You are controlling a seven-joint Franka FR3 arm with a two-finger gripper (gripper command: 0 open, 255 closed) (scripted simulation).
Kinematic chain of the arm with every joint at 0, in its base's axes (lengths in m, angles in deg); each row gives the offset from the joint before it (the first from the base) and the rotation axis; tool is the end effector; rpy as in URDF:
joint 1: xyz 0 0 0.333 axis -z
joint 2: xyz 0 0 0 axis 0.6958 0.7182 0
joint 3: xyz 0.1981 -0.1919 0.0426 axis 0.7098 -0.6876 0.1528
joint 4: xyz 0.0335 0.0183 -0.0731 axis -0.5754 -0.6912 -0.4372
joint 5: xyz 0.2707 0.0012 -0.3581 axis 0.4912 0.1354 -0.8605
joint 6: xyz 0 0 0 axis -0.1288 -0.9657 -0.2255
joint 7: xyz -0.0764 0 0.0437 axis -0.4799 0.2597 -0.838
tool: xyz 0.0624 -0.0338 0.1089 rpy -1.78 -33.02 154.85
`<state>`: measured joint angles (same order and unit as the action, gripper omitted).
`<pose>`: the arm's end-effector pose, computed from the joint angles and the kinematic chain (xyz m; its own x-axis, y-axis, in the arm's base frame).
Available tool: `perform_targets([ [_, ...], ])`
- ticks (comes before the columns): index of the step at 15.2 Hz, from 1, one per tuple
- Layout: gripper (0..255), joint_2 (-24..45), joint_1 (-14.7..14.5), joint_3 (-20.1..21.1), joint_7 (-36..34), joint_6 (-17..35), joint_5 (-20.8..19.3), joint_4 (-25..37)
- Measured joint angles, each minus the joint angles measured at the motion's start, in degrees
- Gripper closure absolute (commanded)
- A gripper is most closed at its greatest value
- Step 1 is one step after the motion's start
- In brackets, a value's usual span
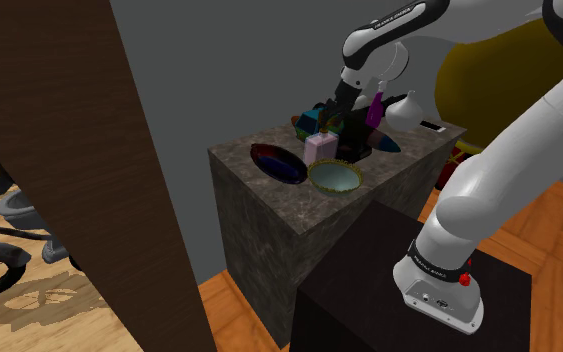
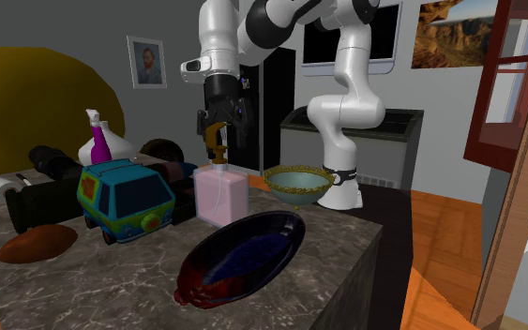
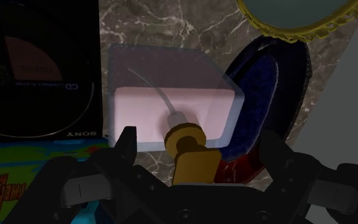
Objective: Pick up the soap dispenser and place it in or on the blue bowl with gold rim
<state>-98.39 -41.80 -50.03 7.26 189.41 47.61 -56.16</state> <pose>0.4776 -0.2127 0.3363 0.9629 -0.1249 0.2392 -0.0656 -0.9682 -0.2413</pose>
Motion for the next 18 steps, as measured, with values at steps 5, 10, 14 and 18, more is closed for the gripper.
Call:
perform_targets([
  [5,255,0.03,-0.02,0.0,0.01,0.06,0.03,-0.02],
  [10,255,0.01,-0.02,0.01,0.01,0.07,0.04,-0.01],
  [14,255,0.01,-0.02,0.01,0.01,0.08,0.05,-0.01],
  [18,255,-0.9,0.27,0.37,-1.13,-2.23,-0.82,1.52],
])
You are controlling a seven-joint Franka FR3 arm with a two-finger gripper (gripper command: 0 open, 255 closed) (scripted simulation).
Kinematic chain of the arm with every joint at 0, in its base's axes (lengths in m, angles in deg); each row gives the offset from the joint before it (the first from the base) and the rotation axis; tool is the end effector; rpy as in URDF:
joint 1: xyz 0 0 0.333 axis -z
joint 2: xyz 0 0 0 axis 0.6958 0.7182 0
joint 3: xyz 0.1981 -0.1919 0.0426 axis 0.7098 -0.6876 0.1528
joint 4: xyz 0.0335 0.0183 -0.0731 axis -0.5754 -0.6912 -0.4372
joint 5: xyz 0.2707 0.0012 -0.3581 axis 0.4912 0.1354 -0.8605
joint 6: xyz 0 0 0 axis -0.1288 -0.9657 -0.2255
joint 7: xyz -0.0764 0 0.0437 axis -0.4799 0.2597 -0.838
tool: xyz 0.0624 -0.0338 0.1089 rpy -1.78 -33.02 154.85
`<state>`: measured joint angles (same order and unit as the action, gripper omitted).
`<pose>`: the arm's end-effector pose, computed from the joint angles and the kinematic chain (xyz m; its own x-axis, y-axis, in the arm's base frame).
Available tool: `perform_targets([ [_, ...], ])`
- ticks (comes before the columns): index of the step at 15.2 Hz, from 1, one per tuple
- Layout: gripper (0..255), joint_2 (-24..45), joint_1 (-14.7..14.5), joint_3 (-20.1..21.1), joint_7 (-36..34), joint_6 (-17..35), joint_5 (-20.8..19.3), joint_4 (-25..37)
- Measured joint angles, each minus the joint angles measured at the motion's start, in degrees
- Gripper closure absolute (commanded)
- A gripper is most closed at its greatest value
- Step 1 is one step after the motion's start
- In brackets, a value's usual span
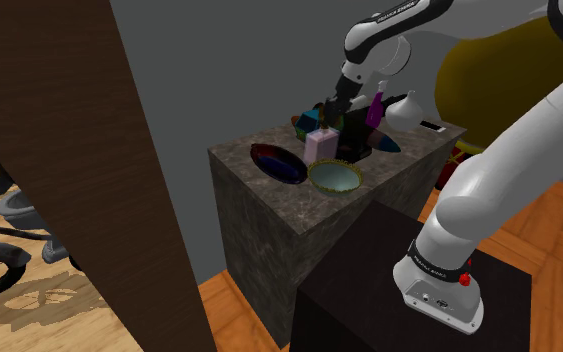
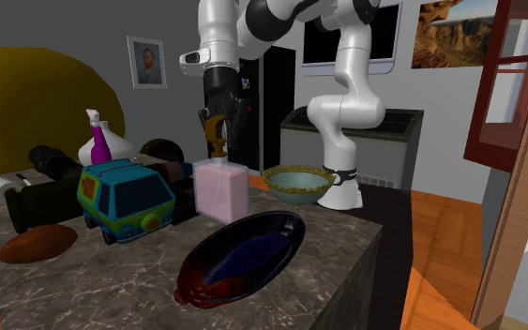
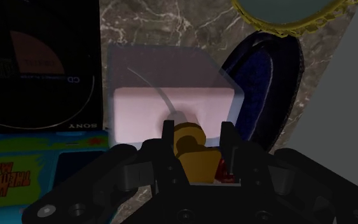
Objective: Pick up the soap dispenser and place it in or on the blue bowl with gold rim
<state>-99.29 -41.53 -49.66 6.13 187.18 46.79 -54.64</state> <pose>0.4802 -0.2136 0.3542 0.9629 -0.1250 0.2393 -0.0657 -0.9682 -0.2414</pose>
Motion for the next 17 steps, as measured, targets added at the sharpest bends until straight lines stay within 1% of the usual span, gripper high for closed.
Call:
perform_targets([
  [7,255,-2.16,0.54,0.82,-2.33,-4.96,-1.62,3.21],
  [17,255,-3.69,0.83,1.63,-5.0,-12.57,-2.96,9.68],
])
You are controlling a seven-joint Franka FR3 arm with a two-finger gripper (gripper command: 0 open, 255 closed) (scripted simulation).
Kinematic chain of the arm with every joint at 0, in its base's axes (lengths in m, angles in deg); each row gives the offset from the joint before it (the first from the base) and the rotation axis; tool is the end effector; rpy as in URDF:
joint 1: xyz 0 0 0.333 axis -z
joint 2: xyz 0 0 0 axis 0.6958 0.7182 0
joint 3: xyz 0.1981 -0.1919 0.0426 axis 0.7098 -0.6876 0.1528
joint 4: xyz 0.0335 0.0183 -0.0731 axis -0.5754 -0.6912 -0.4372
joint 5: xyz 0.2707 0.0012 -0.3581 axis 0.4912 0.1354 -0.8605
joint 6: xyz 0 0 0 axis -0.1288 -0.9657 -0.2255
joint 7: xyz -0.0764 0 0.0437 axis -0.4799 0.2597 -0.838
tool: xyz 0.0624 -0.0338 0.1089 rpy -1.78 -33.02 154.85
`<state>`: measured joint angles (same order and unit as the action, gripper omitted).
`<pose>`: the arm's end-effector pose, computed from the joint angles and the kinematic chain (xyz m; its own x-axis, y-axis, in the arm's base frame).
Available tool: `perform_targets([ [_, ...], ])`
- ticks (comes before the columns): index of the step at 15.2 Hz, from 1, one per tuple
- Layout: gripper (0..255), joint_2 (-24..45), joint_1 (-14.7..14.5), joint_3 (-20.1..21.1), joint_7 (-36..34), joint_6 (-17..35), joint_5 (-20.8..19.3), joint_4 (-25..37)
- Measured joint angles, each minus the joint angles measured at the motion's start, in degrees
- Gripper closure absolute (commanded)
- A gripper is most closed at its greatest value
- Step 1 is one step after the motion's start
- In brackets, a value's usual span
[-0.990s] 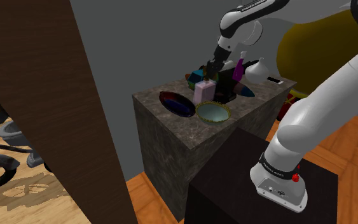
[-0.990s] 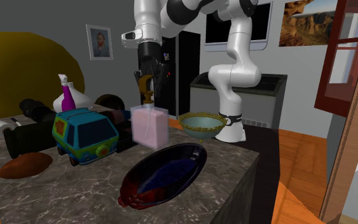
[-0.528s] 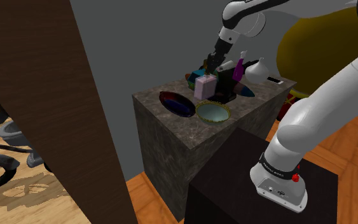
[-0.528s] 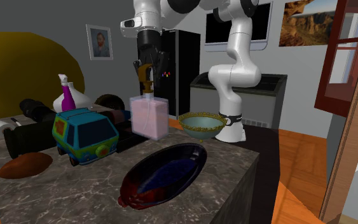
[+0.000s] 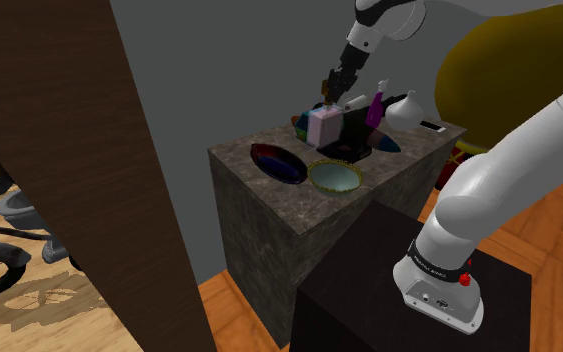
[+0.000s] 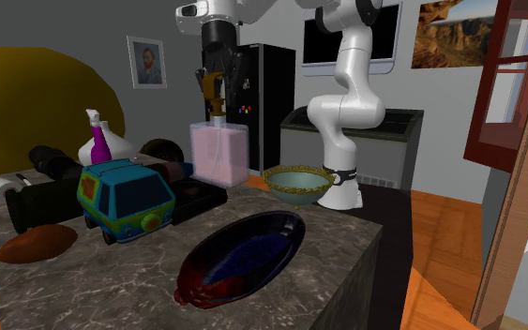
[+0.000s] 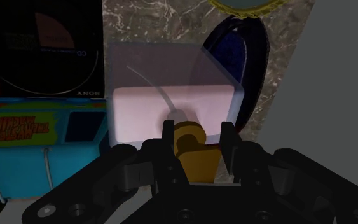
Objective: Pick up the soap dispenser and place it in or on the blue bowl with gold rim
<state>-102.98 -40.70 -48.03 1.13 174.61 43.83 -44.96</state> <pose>0.4867 -0.2164 0.4562 0.9628 -0.1252 0.2395 -0.0659 -0.9682 -0.2412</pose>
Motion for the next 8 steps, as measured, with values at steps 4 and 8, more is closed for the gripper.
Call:
perform_targets([
  [4,255,-0.52,0.01,0.39,-1.06,-2.82,-0.37,2.46],
  [8,255,-0.37,-0.03,0.43,-1.73,-5.89,-0.53,5.75],
])
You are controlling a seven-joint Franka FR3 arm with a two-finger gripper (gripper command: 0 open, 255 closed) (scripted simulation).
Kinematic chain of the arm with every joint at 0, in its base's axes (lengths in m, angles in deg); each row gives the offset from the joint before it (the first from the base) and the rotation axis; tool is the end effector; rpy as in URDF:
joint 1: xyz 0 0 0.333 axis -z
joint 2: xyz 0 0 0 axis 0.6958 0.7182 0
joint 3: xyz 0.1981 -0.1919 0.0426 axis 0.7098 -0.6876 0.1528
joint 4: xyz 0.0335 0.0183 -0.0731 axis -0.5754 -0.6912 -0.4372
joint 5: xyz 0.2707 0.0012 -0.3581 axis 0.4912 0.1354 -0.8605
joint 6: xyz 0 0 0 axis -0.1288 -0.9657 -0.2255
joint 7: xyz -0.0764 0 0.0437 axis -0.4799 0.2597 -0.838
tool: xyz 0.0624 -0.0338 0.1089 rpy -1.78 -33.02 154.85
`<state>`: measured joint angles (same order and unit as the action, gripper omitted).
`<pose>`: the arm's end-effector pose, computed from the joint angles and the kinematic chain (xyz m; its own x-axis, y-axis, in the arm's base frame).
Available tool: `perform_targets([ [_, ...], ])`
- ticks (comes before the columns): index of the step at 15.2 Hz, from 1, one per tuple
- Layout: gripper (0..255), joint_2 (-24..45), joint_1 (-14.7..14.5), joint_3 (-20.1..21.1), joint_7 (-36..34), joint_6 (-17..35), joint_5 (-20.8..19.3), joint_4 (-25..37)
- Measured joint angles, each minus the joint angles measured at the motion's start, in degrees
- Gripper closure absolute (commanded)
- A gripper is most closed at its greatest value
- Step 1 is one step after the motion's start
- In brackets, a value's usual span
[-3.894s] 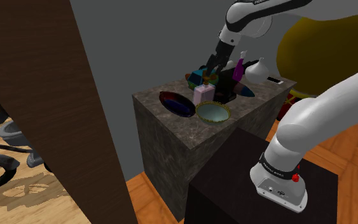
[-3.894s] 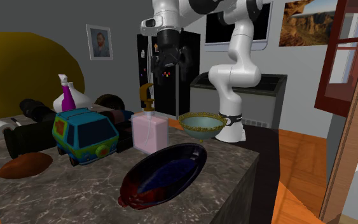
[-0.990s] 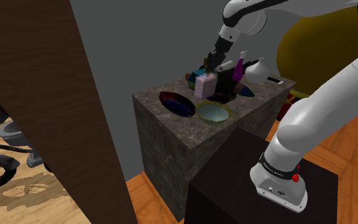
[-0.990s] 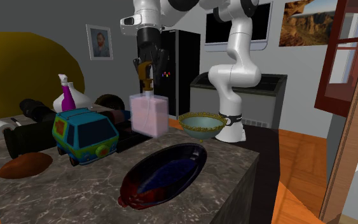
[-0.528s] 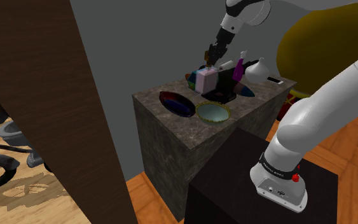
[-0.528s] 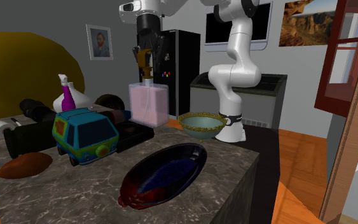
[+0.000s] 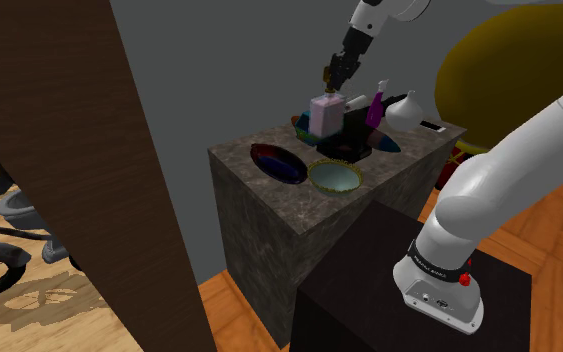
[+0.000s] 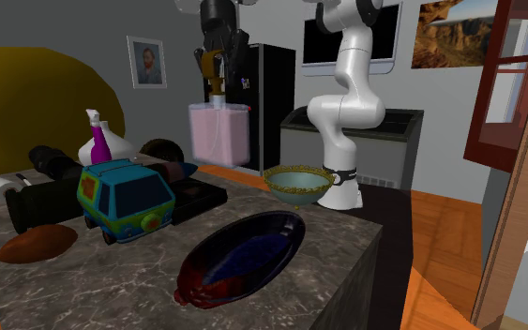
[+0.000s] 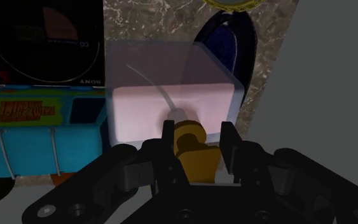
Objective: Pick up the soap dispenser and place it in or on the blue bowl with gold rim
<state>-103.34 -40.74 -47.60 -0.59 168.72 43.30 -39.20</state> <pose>0.4881 -0.2173 0.5046 0.9628 -0.1251 0.2396 -0.0658 -0.9683 -0.2411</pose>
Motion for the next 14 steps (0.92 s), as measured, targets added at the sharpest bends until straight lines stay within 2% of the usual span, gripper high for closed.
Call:
perform_targets([
  [5,255,-0.75,-0.08,0.63,-1.42,-3.25,-0.35,2.71],
  [14,255,-17.59,1.23,8.34,-10.46,-9.36,-2.34,-6.19],
])
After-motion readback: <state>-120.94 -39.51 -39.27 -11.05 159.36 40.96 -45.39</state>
